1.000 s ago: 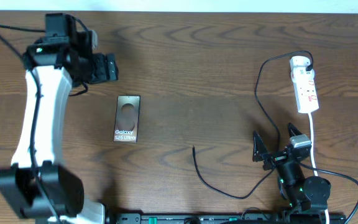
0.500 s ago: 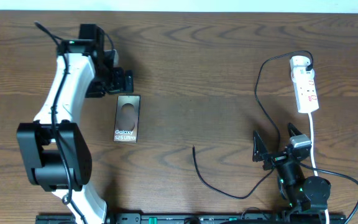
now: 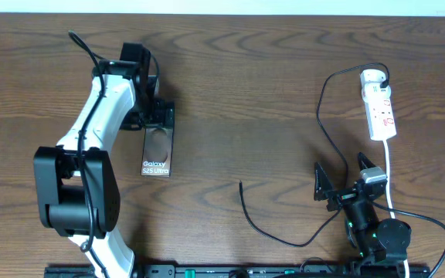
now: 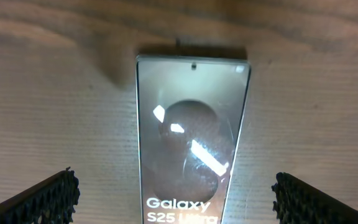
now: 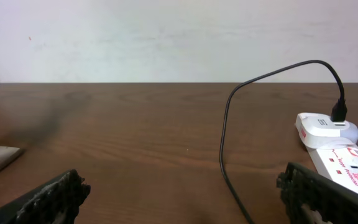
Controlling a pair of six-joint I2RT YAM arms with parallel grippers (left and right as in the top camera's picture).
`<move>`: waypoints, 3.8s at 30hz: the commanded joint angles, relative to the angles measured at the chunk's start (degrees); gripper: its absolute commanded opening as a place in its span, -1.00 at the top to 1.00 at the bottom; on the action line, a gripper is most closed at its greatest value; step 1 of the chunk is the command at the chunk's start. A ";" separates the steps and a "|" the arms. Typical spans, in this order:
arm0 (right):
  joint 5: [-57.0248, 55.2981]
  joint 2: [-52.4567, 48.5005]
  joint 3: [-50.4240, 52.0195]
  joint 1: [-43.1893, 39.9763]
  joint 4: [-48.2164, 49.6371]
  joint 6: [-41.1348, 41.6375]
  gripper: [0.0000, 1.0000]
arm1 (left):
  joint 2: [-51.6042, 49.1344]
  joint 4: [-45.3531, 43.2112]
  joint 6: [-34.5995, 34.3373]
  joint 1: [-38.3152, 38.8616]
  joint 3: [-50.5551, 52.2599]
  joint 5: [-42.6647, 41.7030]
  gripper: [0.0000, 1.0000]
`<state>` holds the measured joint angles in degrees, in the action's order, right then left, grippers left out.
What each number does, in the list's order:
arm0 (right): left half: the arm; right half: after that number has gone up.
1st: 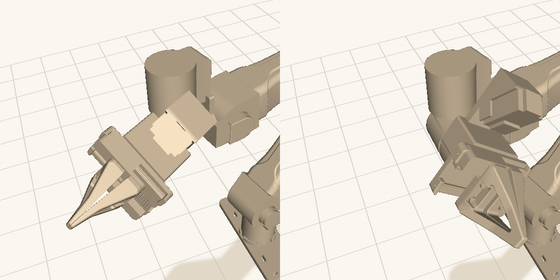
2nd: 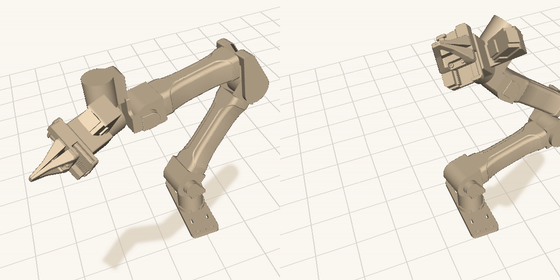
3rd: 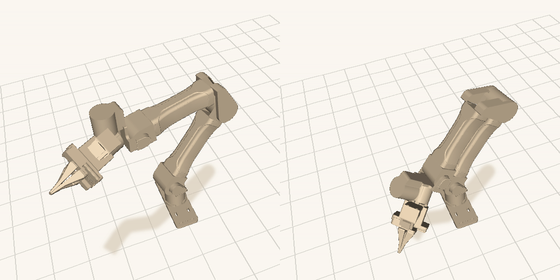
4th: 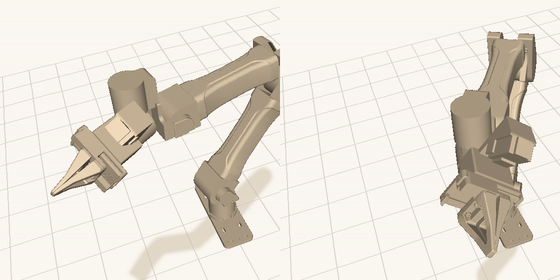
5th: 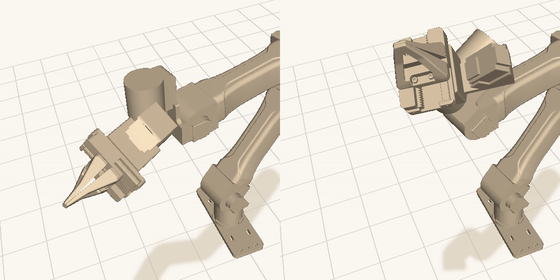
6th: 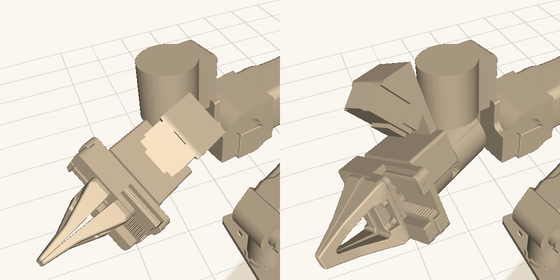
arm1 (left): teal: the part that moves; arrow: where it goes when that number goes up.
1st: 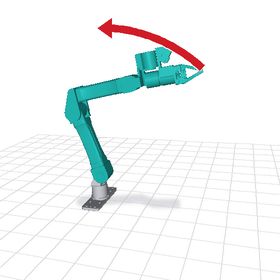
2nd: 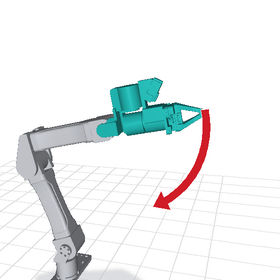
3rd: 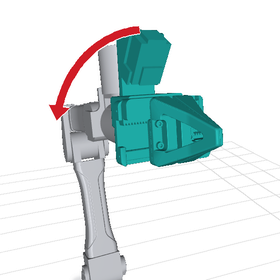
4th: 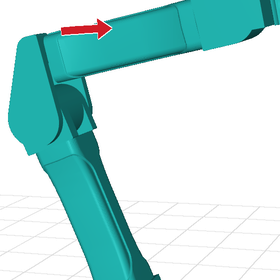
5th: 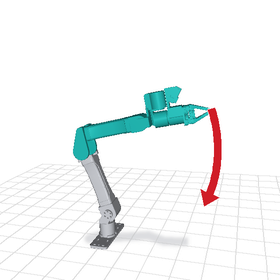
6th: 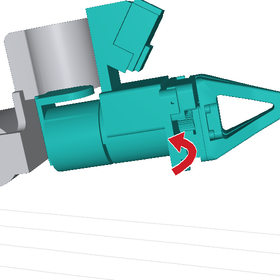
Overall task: Plug charger to phone and switch on socket
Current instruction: 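Raise the left arm and move the left gripper over the Galaxy phone, then lower the left gripper onto the phone's top edge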
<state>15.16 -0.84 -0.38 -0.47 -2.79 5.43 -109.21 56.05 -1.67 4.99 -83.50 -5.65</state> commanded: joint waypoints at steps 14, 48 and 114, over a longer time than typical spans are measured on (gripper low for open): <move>-0.22 0.35 0.07 0.79 -0.26 -0.33 -0.99 | -0.17 -6.16 -0.44 -0.02 8.63 -2.93 -0.96; -0.22 0.35 0.07 0.79 -0.26 -0.33 -0.99 | 1.11 -18.51 -0.26 2.75 18.86 -1.14 -0.96; -0.22 0.35 0.07 0.79 -0.24 -0.33 -0.99 | 10.45 -27.23 -1.57 2.71 28.83 2.08 -0.96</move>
<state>15.16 -0.84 -0.38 -0.47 -2.79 5.43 -98.28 29.04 -2.96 7.66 -53.15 -4.32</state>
